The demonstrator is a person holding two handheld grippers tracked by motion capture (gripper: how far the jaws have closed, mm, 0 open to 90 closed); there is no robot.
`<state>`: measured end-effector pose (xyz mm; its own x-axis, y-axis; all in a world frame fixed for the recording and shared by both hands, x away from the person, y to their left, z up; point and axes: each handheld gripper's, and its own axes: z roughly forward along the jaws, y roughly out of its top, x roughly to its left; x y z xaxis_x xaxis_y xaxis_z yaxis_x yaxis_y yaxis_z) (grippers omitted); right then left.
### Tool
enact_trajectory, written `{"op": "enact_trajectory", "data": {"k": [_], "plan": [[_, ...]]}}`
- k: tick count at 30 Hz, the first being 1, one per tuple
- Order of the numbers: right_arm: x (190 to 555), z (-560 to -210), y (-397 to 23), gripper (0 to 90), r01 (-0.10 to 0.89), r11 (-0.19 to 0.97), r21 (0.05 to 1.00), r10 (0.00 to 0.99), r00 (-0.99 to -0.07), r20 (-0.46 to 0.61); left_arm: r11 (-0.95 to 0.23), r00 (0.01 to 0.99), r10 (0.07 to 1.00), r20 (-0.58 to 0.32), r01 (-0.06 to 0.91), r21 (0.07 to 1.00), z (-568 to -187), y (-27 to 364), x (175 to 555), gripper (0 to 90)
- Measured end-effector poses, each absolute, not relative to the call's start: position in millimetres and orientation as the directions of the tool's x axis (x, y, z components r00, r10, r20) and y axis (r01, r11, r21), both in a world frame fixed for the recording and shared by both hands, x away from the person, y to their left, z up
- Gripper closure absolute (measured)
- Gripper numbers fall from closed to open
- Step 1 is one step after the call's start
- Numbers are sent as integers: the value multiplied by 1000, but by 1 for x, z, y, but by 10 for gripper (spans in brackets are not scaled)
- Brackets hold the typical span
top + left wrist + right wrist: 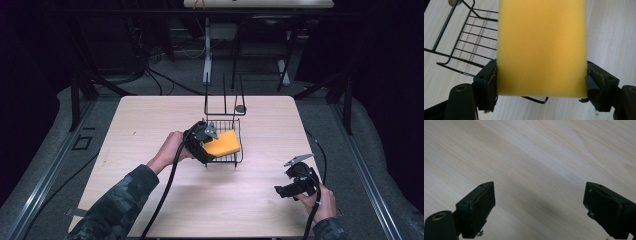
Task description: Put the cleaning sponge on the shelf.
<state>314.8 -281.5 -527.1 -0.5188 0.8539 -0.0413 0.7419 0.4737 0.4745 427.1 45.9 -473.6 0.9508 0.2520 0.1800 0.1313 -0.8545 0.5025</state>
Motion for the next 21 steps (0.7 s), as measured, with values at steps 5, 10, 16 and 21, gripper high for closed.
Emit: {"op": "enact_trajectory", "data": {"k": [5,10,16,21], "plan": [[315,-527,-282,98,743,468,479,855,-517,-35,-861,952,245,185,126,492,-479,45,432,245],[315,-527,-282,94,739,465,488,855,-517,-32,-867,953,239,184,124,482,-483,44,436,244],[315,-527,-281,94,739,465,487,855,-517,-32,-879,957,222,184,115,463,-489,42,440,244],[315,-527,-281,94,737,465,489,855,-517,-34,-884,959,217,183,113,453,-493,42,444,243]]}}
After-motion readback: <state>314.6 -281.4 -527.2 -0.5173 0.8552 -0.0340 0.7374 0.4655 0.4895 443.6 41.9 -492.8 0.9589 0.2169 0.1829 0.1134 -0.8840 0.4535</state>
